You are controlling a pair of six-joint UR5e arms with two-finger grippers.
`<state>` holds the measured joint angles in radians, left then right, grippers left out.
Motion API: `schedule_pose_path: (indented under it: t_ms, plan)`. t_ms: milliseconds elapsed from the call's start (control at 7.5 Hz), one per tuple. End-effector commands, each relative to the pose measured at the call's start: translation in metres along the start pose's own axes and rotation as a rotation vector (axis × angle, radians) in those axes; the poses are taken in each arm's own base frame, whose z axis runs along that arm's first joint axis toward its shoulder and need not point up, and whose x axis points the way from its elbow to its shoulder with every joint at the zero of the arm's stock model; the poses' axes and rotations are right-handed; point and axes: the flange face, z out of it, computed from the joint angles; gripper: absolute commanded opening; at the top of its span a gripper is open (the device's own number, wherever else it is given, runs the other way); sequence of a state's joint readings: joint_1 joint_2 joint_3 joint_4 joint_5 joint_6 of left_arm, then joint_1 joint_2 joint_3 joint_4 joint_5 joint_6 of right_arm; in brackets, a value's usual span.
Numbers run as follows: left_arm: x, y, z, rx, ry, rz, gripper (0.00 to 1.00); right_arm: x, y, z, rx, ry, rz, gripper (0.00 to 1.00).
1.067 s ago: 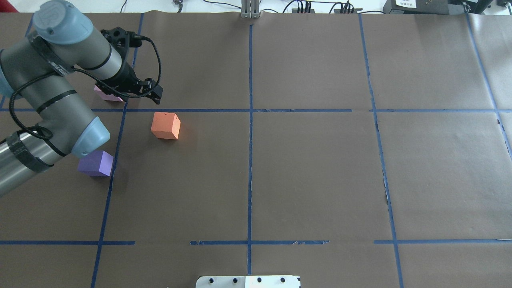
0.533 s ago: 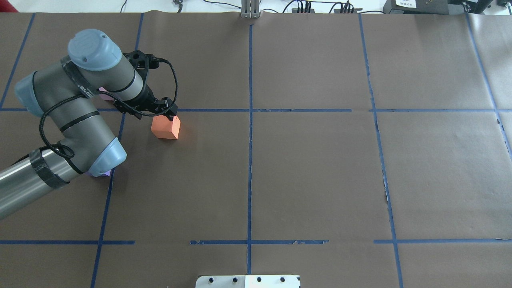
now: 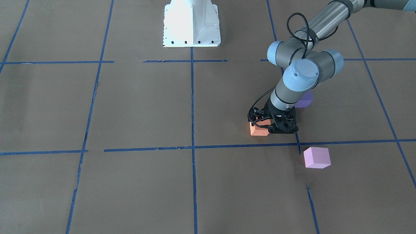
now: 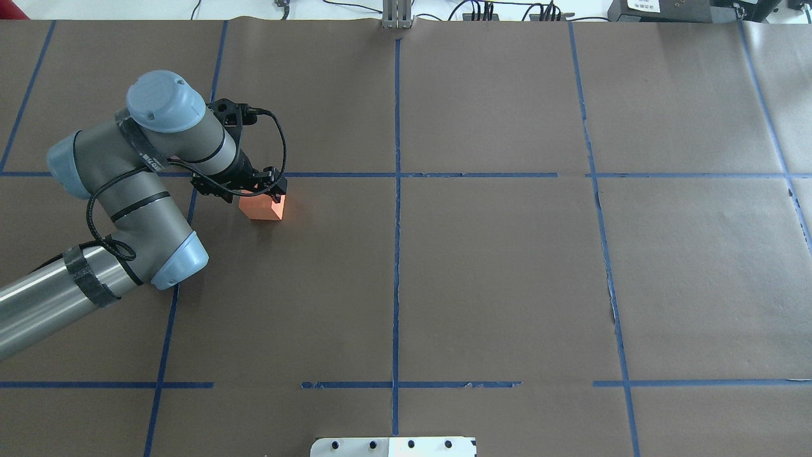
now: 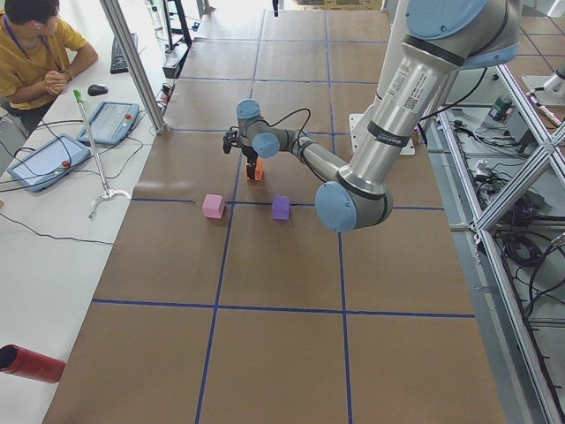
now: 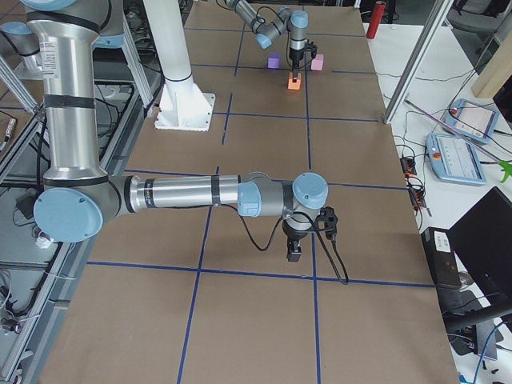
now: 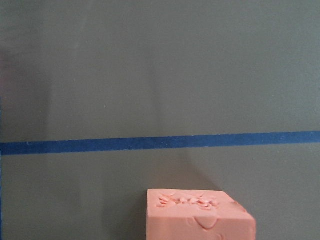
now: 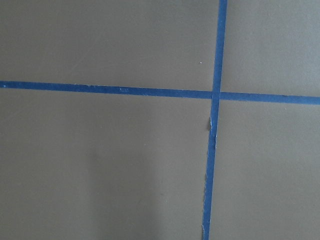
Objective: Arrange blocks in a line
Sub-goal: 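Reach the left gripper over the orange cube and grasp it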
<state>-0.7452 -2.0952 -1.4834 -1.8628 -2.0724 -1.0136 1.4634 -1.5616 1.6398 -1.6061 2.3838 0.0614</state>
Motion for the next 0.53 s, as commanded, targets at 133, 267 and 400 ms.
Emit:
schedule_pose_path:
  t_ms: [133,267,400]
  plan:
    - [0.0049,0.005,0.0053,-0.008,0.004,-0.01,0.53,0.0,0.0,0.0,0.0,0.0,0.0,1.0]
    - [0.0054,0.006,0.0041,-0.012,0.008,-0.008,0.2,0.0,0.0,0.0,0.0,0.0,0.0,1.0]
    - [0.0028,0.0046,0.001,-0.012,0.011,-0.006,0.13,0.0005,0.0,0.0005,-0.001,0.0,0.001,1.0]
